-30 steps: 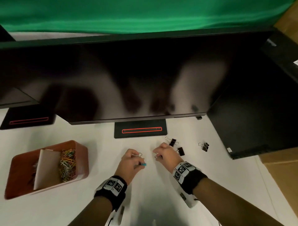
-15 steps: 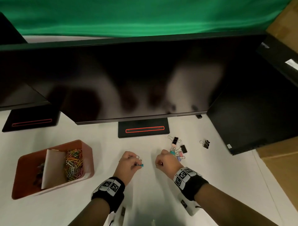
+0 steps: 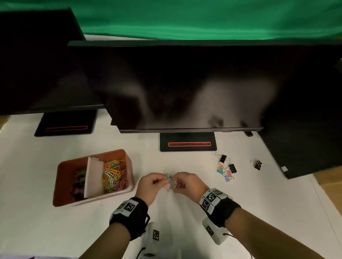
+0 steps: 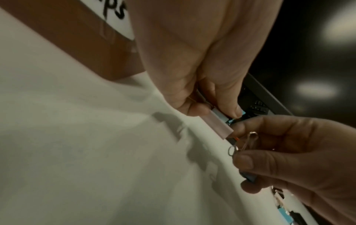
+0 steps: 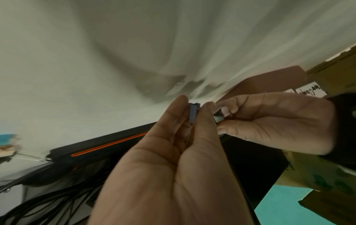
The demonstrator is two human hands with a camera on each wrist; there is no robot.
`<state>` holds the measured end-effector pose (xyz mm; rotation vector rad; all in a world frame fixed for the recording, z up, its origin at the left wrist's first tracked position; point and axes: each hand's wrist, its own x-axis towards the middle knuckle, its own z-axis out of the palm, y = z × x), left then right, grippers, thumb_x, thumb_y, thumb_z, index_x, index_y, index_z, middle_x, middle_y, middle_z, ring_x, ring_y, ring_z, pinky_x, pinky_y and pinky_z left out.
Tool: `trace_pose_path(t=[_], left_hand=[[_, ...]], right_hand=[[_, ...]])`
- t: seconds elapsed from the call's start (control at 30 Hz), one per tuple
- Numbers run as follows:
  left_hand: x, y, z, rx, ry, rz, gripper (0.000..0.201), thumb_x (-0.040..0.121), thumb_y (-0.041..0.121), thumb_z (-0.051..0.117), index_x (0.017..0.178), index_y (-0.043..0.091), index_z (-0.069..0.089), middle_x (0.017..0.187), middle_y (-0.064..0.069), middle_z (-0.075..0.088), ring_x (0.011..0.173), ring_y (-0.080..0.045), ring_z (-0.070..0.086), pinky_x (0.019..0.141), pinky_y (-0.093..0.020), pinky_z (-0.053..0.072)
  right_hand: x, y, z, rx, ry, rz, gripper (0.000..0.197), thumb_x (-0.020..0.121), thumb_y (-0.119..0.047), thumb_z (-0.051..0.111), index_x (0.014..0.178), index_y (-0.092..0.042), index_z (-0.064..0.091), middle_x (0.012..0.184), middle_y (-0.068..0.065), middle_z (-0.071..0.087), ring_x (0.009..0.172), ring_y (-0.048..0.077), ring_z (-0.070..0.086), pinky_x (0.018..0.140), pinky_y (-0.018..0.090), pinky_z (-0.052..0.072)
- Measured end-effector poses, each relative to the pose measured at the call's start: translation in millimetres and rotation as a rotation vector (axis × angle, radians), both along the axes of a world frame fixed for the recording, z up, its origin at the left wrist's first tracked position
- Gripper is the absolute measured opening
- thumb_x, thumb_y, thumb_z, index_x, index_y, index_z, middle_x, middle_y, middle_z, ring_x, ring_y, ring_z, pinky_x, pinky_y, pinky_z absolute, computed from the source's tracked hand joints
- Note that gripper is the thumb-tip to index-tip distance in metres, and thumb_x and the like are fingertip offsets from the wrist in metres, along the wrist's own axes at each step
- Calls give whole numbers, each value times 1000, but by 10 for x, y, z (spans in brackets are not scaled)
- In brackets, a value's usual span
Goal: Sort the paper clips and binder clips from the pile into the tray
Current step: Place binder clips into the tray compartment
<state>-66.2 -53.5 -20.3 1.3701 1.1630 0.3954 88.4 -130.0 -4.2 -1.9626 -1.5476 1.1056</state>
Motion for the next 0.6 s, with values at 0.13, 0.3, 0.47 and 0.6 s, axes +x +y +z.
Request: trace_pose_path(t=[0.13, 0.3, 0.47, 0.6], left_hand=[[-171, 107, 381, 89, -49, 23, 12, 79, 6, 68, 80, 18, 70, 86, 2, 70, 78, -2, 63, 73, -15, 47], [-717, 413, 1049, 204, -138, 196, 10, 82, 13, 66, 86, 21, 71, 95, -1, 70, 89, -14, 64, 81, -27, 49], [-1635, 731, 1480, 284, -143, 383, 9, 82, 14, 66, 90, 13, 70, 94, -6, 71, 90, -14, 65, 86, -30, 49], [-2176, 904, 1327, 323, 28, 464, 12, 82, 10, 65, 79, 20, 70, 77, 8, 72, 72, -1, 63, 77, -23, 51]], right_hand=[[-232, 166, 203, 139, 57, -37, 26, 77, -11, 74, 101, -9, 65, 87, -3, 57, 75, 12, 53, 72, 19, 42], [-712, 695, 825, 388, 81, 44, 26, 75, -14, 77, 97, -7, 65, 85, -5, 55, 73, 9, 51, 69, 14, 42], [-1575, 1340, 1180, 471, 92, 237, 24, 78, -16, 73, 101, -12, 67, 91, 2, 62, 77, 7, 51, 69, 10, 39], [-2157, 1691, 1041, 344, 31, 366, 28, 80, -14, 71, 106, -9, 64, 99, 9, 63, 85, 16, 55, 78, 24, 43]])
